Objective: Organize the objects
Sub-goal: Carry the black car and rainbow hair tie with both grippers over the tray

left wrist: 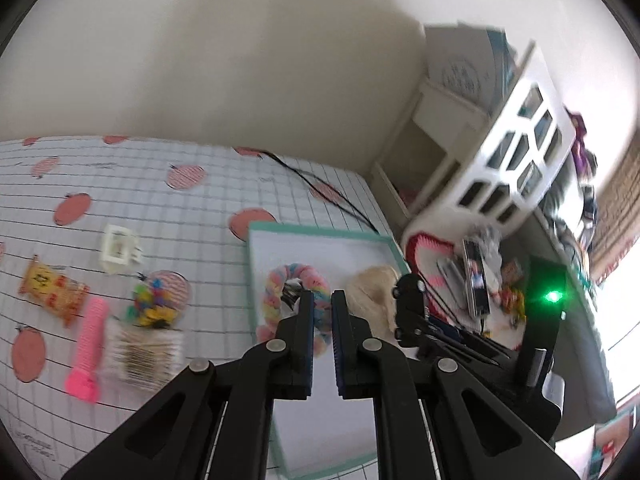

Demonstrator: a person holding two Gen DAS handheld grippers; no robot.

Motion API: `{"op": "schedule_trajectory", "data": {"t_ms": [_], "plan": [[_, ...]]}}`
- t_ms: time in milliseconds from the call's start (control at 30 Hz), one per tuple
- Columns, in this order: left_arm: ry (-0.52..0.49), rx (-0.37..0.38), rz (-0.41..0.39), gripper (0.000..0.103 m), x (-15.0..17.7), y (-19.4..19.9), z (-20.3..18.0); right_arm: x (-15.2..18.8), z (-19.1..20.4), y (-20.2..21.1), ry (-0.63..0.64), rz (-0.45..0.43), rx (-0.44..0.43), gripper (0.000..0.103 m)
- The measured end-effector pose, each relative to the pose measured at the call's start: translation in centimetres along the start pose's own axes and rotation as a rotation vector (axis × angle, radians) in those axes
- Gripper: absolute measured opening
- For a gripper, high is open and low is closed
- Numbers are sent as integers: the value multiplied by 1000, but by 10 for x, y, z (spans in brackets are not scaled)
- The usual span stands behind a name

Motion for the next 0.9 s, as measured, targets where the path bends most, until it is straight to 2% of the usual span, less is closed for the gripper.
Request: {"op": "schedule_trajectory", "data": {"t_ms": [133,333,900], "plan": [[19,8,65,8,14,-21,-6,12,-1,-14,25,66,27,29],[49,-3,162,8,36,-49,-3,29,-1,-31,45,150,16,29],[-9,-113,336,8,82,-88,13,54,1,-41,104,243,17,29]]}}
Point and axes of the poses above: each gripper's, at about its wrist camera, not at the fingertips, and y roughly against the way its jaws point, z to its left, x to its underside, the point moved 10 cm from there along -y, roughly the way its jaws point, and after that the axes turned 13 degrees about y, right-handed, at the moved point
